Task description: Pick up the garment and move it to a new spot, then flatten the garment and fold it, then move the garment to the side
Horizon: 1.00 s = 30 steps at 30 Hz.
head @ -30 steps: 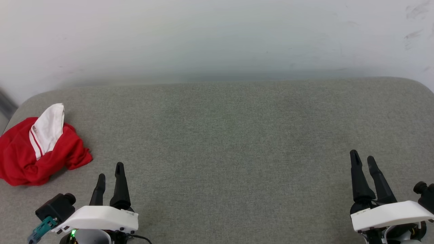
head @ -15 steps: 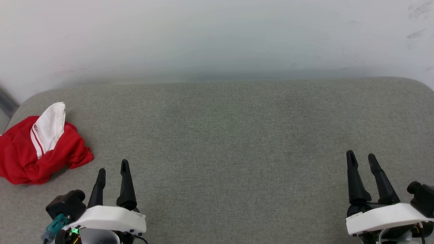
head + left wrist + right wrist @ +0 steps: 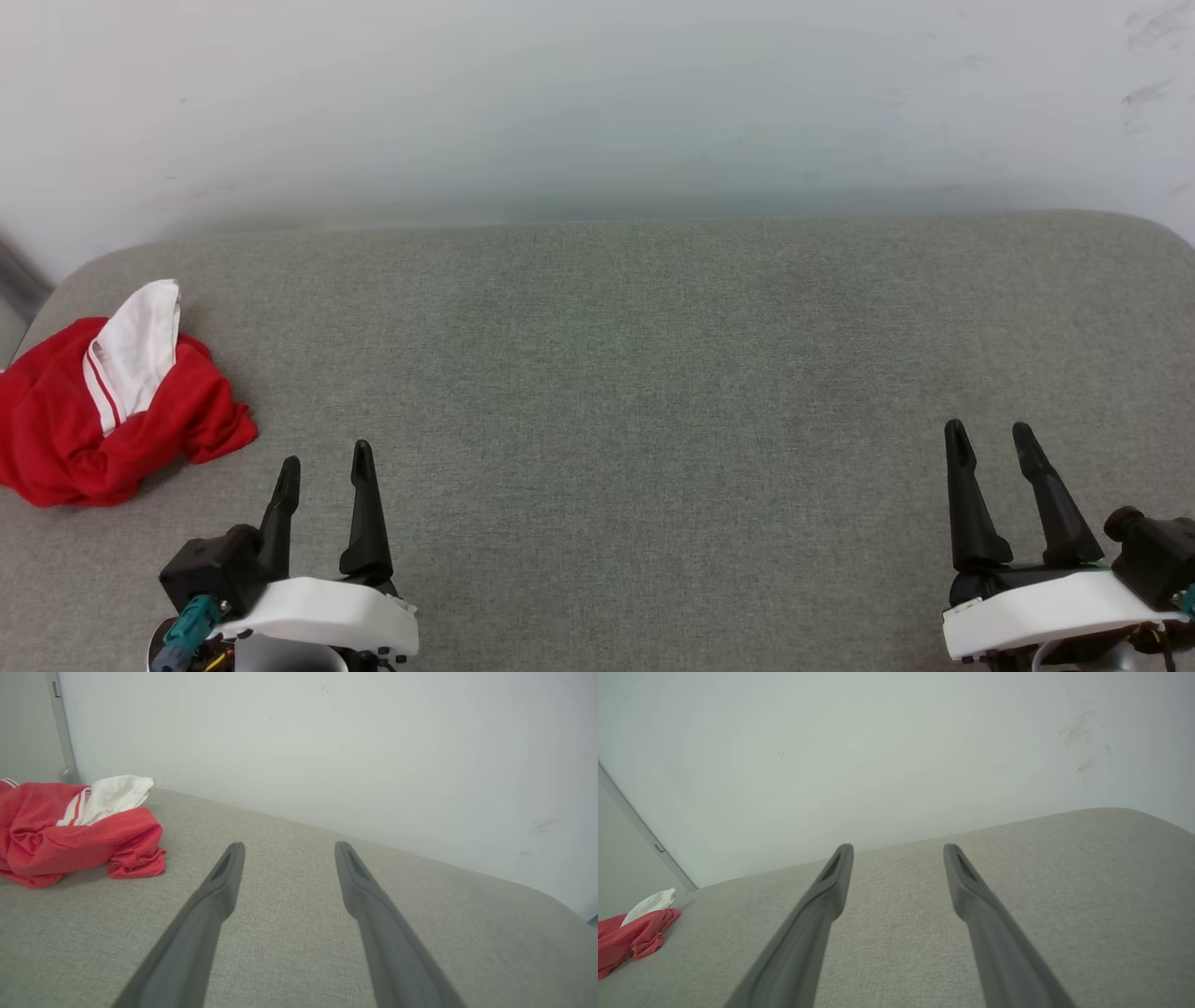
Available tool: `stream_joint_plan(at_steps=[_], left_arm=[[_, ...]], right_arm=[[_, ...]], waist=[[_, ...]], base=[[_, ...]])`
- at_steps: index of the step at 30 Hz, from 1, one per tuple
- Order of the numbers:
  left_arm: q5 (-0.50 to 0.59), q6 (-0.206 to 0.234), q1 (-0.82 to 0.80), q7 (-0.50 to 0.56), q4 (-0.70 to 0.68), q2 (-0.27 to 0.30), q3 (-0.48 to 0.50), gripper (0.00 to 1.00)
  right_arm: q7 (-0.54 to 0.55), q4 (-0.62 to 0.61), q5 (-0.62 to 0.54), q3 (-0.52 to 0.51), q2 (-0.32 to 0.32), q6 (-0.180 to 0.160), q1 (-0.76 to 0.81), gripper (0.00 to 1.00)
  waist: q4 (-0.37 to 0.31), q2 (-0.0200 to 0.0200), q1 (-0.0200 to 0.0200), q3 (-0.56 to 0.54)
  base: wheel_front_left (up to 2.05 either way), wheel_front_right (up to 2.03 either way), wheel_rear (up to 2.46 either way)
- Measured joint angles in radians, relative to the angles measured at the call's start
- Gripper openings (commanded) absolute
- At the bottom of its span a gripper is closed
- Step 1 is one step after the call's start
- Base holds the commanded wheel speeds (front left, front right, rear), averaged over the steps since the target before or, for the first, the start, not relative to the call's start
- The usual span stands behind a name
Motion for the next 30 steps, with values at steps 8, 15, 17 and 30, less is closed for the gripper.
stream_joint_plan(at_steps=[8, 15, 17, 30], left_arm=[[0.071, -0.009, 0.008, -0.020, -0.004, 0.001, -0.005, 1.00], [0.124, -0.024, 0.018, -0.033, -0.008, -0.001, -0.004, 1.00], [0.136, -0.029, 0.018, -0.038, -0.009, -0.003, -0.004, 1.00], [0.219, -0.061, 0.034, -0.062, -0.008, -0.021, 0.019, 1.00]], right_arm=[[-0.019, -0.010, -0.063, 0.003, 0.000, 0.000, 0.003, 1.00], [-0.034, -0.016, -0.115, 0.007, 0.000, 0.000, 0.005, 1.00], [-0.036, -0.017, -0.128, 0.006, 0.000, 0.000, 0.005, 1.00], [-0.063, -0.019, -0.194, 0.008, 0.000, 0.000, 0.019, 1.00]], waist=[[-0.001, 0.0000, 0.0000, 0.002], [-0.004, 0.0000, 0.0000, 0.005], [-0.005, 0.0000, 0.0000, 0.006], [-0.008, 0.0000, 0.0000, 0.006]], base=[[0.00, 0.00, 0.00], [0.00, 0.00, 0.00], [0.00, 0.00, 0.00], [0.00, 0.00, 0.00]])
